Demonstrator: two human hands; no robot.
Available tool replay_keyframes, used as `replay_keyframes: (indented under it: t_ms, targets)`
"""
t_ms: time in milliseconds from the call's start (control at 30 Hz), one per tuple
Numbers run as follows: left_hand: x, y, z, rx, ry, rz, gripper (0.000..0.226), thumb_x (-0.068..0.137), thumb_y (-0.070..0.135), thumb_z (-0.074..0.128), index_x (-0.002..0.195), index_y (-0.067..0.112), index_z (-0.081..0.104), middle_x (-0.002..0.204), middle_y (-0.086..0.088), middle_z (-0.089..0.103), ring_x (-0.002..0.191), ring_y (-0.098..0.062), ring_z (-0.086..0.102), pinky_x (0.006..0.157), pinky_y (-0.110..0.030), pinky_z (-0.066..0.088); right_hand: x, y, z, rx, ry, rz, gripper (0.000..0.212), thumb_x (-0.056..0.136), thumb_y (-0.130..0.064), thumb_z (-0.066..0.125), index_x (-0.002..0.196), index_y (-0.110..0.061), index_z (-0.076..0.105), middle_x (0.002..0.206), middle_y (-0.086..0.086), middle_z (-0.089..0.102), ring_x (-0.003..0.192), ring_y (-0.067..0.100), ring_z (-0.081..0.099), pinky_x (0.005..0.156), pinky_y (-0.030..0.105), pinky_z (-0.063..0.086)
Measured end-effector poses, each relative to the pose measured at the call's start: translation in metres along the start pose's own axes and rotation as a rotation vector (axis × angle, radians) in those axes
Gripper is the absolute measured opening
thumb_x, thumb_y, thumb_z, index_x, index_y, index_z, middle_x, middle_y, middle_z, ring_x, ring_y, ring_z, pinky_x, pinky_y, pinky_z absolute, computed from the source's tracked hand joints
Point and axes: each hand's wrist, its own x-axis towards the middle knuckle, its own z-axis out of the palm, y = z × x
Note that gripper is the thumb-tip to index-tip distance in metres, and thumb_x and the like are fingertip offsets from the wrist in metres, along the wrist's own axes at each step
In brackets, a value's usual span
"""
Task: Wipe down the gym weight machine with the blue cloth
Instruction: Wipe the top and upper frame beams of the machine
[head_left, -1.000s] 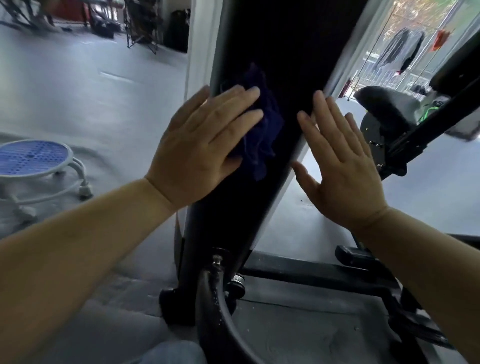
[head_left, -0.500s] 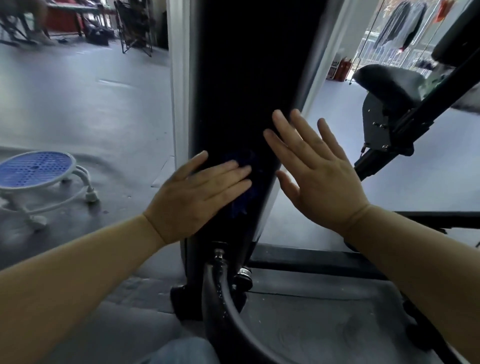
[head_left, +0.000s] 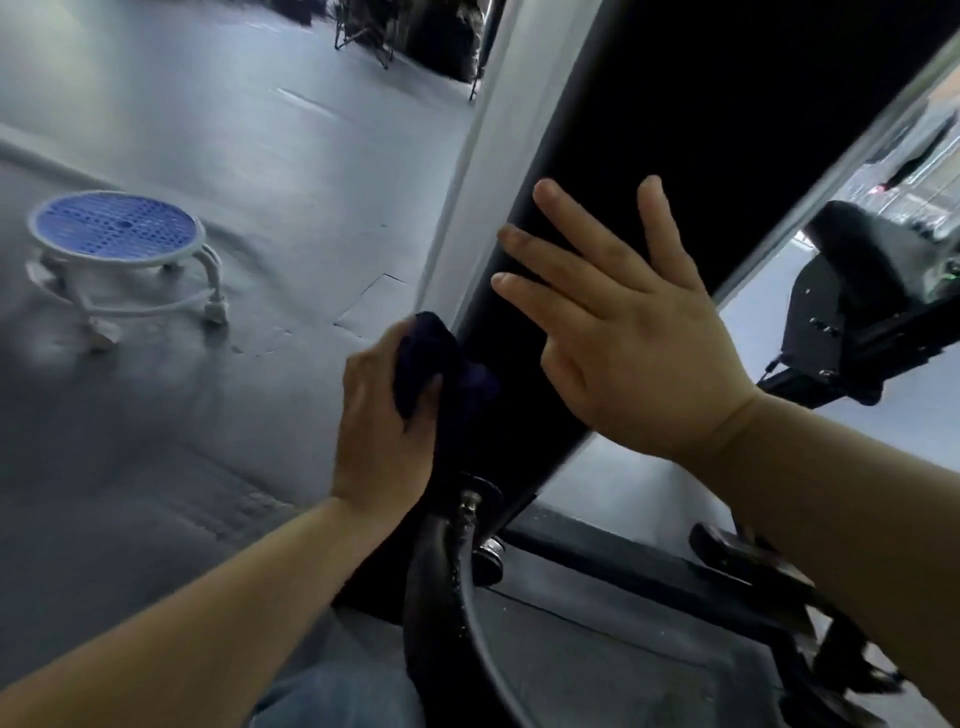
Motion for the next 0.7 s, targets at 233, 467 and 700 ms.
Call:
replay_keyframes:
  t_ms: [233, 467, 700]
  targets:
    - [-0.032, -0.035, 0.042, -0.271, 0.132, -0.733, 0.019, 0.103, 0.011, 0.036, 0.107, 0.022, 0.051, 0.105, 0.002, 0.055, 0.104, -0.012, 0.055, 0.087, -0.02, 0.038, 0.029, -0.028, 0.017, -0.166, -0.403, 0.01, 0.047, 0.093, -0.027, 0.033, 0.115, -0.014, 0.072, 0.135, 0.004, 0.062, 0.146, 0.023, 0.029, 0.112, 0.053, -0.025]
    - [-0.024, -0.025, 0.038, -0.221, 0.027, -0.44, 0.023, 0.099, 0.04, 0.046, 0.115, 0.025, 0.05, 0.116, 0.007, 0.057, 0.099, -0.005, 0.054, 0.085, -0.015, 0.04, 0.035, -0.045, 0.033, -0.222, -0.504, 0.006, 0.046, 0.09, -0.027, 0.036, 0.111, -0.009, 0.073, 0.131, 0.01, 0.064, 0.142, 0.025, 0.038, 0.115, 0.051, -0.017]
    - [-0.064, -0.132, 0.038, -0.082, -0.176, -0.97, 0.028, 0.105, 0.029, 0.039, 0.127, 0.015, 0.049, 0.125, -0.016, 0.057, 0.111, -0.033, 0.055, 0.086, -0.033, 0.038, 0.016, -0.073, 0.065, -0.141, -0.622, -0.147, 0.031, 0.082, -0.023, 0.065, 0.107, -0.009, 0.075, 0.13, 0.014, 0.064, 0.127, 0.032, 0.055, 0.115, 0.056, 0.008]
